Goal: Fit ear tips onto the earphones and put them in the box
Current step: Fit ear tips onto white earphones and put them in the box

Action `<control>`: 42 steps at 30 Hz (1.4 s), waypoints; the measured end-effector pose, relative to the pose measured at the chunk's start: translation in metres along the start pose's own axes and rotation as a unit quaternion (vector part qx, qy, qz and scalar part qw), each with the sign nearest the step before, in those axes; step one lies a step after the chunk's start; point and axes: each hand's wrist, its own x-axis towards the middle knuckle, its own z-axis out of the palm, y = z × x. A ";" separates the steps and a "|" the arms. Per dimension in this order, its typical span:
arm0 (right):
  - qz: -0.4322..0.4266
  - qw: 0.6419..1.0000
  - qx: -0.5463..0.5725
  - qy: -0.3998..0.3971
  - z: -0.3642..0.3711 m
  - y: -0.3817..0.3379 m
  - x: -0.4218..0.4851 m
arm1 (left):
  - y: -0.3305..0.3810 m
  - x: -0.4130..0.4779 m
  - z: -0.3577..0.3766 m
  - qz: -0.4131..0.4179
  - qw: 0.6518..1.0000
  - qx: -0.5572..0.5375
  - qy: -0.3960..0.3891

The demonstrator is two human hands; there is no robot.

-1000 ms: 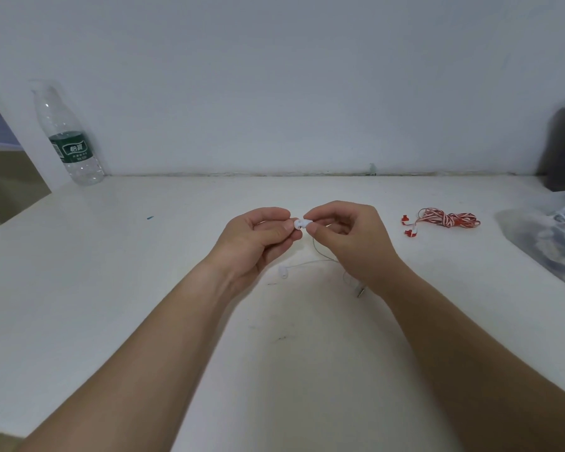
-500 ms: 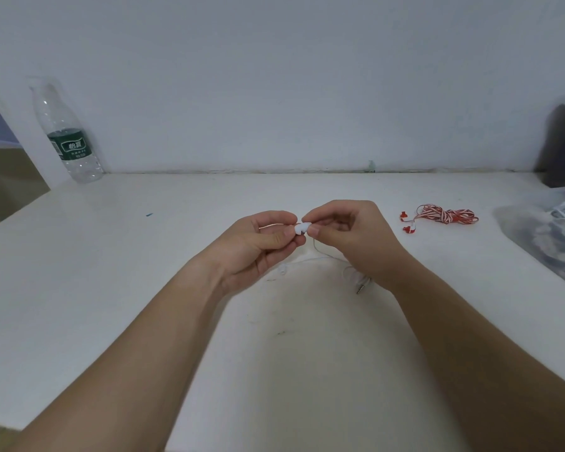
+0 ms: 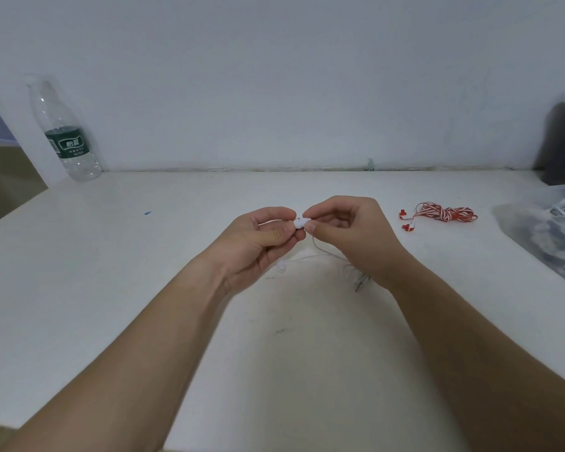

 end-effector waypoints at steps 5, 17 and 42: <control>-0.009 1.000 -0.010 -0.014 -0.002 -0.001 0.001 | -0.001 0.001 0.000 -0.006 1.000 -0.006 0.004; 0.067 0.993 -0.076 0.059 -0.012 -0.001 0.003 | 0.003 -0.001 -0.011 0.142 0.818 0.555 0.049; 0.262 0.902 -0.341 0.029 -0.072 -0.030 -0.073 | -0.062 -0.020 0.092 0.143 0.730 0.668 -0.034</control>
